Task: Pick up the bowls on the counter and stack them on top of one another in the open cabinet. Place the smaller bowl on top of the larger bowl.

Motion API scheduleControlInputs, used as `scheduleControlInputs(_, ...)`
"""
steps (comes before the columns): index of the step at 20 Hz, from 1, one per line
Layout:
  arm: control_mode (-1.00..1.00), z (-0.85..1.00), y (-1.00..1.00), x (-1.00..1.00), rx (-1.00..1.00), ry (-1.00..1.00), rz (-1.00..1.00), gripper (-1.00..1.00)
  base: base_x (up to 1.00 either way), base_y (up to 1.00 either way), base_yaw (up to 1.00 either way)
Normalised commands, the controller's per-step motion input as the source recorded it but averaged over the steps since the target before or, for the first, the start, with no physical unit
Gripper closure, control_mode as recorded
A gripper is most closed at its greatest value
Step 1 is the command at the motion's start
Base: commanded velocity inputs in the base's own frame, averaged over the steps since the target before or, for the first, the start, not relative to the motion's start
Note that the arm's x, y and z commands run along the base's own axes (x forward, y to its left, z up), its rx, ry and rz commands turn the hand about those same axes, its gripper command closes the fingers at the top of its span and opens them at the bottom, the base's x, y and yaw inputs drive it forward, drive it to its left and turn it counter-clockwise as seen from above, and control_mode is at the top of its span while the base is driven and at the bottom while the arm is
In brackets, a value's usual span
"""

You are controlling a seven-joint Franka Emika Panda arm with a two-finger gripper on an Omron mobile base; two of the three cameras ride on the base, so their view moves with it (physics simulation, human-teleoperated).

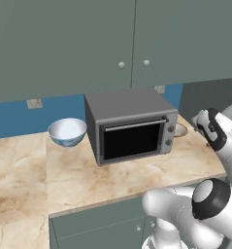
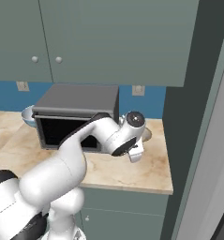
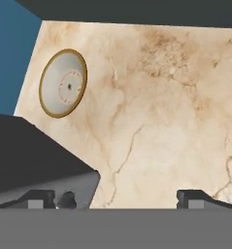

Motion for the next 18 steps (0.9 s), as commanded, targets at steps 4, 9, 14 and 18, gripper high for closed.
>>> scheduleControlInputs(4, -1.0, -0.13, -0.03, 0.38, 0.05, 0.0, -0.02, -1.0, 0.0, 0.0, 0.0)
scheduleControlInputs(9, -1.0, -0.13, -0.09, 0.32, 0.06, 0.0, 0.0, -1.0, 0.0, 0.0, 0.0)
scheduleControlInputs(14, -1.0, -0.12, -0.1, 0.3, 0.04, 0.0, 0.0, -1.0, 0.0, 0.0, 0.0)
scheduleControlInputs(18, -1.0, -0.18, -0.1, 0.29, 0.02, 0.0, 0.0, -1.0, 0.0, 0.0, 0.0)
